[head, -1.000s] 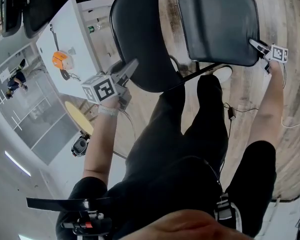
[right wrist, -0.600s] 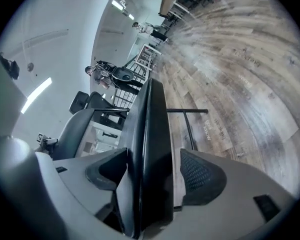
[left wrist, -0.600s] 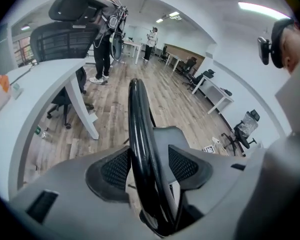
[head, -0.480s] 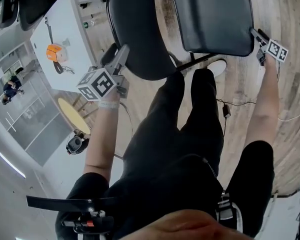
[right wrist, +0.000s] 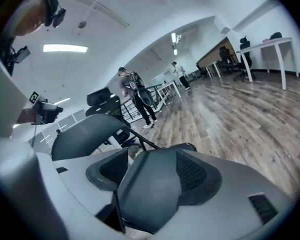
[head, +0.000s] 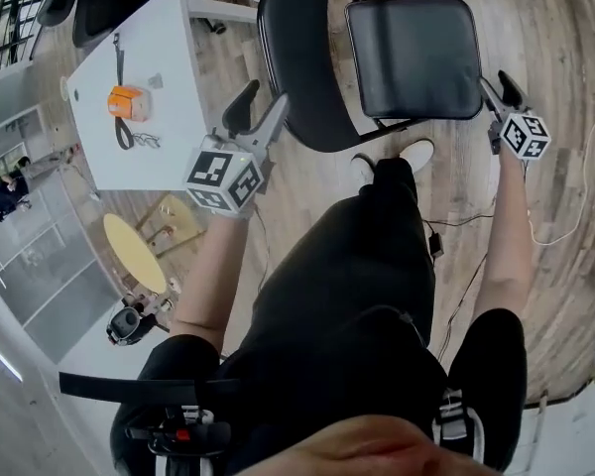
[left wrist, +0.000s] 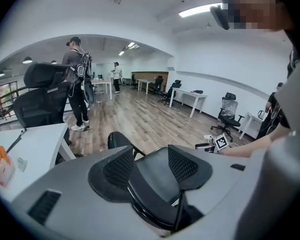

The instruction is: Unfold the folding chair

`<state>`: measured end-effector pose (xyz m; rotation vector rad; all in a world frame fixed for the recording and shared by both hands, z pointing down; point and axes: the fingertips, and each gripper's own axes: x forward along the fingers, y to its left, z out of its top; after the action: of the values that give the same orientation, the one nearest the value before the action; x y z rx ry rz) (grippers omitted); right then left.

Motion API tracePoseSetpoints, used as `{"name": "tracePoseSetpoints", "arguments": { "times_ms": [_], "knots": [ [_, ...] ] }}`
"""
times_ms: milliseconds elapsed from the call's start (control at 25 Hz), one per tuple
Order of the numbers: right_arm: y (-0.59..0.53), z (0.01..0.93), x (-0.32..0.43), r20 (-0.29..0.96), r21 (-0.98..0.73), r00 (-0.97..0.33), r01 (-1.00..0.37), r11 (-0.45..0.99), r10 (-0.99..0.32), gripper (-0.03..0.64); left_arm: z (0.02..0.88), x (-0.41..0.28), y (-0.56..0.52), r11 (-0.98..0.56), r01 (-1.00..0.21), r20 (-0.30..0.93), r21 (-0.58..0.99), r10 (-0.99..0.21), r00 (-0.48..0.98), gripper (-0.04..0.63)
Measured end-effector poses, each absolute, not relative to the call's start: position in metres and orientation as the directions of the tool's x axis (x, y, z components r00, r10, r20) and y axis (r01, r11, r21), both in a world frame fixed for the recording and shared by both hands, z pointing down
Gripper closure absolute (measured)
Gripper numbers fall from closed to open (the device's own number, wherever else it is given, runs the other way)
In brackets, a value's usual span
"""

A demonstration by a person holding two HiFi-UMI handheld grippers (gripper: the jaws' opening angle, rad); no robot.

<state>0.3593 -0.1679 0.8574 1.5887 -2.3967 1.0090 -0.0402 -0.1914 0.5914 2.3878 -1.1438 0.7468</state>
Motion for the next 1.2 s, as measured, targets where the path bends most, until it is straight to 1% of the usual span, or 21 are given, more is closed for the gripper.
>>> {"name": "tracePoseSetpoints", "arguments": {
  "times_ms": [160,280,440,520,560,640,680,840,880,960,1040,1120,1160,1200],
  "knots": [
    [-0.148,0.74,0.303,0.324,-0.406,-0.513,-0.834,0.373,-0.794,0.308,0.55,-0.033,-0.166,-0.655,-0.744,0.521,0.134,-0.592,0.615,0.374],
    [-0.12,0.661,0.257,0.271,-0.364,-0.554,-0.816,0.449,-0.787,0.308,0.522,-0.031,-0.134,-0.686,-0.702,0.475,0.191,-0.562,0.677,0.374],
    [-0.085,0.565,0.211,0.165,-0.371,-0.545,-0.806,0.461,-0.822,0.31,0.48,-0.037,-0.095,-0.714,-0.662,0.392,0.227,-0.555,0.734,0.374],
    [-0.065,0.521,0.189,0.122,-0.347,-0.549,-0.804,0.483,-0.827,0.314,0.459,-0.036,-0.078,-0.735,-0.635,0.34,0.238,-0.549,0.763,0.374],
    [-0.055,0.501,0.178,0.106,-0.324,-0.559,-0.801,0.503,-0.822,0.322,0.448,-0.033,-0.071,-0.749,-0.617,0.313,0.24,-0.543,0.78,0.374],
    [-0.036,0.465,0.155,0.083,-0.277,-0.59,-0.788,0.55,-0.803,0.365,0.428,-0.028,-0.056,-0.782,-0.58,0.266,0.228,-0.523,0.81,0.374],
    [-0.027,0.45,0.144,0.076,-0.256,-0.608,-0.778,0.574,-0.79,0.376,0.418,-0.026,-0.049,-0.797,-0.564,0.249,0.218,-0.513,0.821,0.376],
    [0.002,0.394,0.105,0.036,-0.215,-0.66,-0.738,0.639,-0.751,0.388,0.385,-0.021,-0.02,-0.833,-0.516,0.202,0.201,-0.48,0.854,0.388],
    [0.006,0.379,0.1,0.017,-0.207,-0.666,-0.732,0.649,-0.746,0.4,0.377,-0.019,-0.013,-0.839,-0.508,0.189,0.198,-0.475,0.859,0.394],
    [0.011,0.349,0.092,-0.019,-0.187,-0.68,-0.718,0.671,-0.733,0.439,0.361,-0.013,-0.003,-0.849,-0.494,0.166,0.185,-0.469,0.868,0.419],
    [0.016,0.327,0.087,-0.039,-0.17,-0.703,-0.696,0.698,-0.71,0.486,0.346,-0.006,0.005,-0.855,-0.49,0.142,0.169,-0.471,0.871,0.458],
    [0.022,0.311,0.086,-0.04,-0.155,-0.731,-0.668,0.727,-0.681,0.535,0.332,0.005,0.012,-0.858,-0.491,0.114,0.15,-0.478,0.871,0.535],
    [0.025,0.305,0.088,-0.038,-0.146,-0.745,-0.655,0.741,-0.666,0.583,0.326,0.011,0.016,-0.859,-0.492,0.103,0.139,-0.482,0.87,0.561],
    [0.028,0.299,0.089,-0.036,-0.132,-0.758,-0.643,0.755,-0.652,0.607,0.321,0.016,0.018,-0.86,-0.494,0.098,0.129,-0.485,0.869,0.578]
  ]
}}
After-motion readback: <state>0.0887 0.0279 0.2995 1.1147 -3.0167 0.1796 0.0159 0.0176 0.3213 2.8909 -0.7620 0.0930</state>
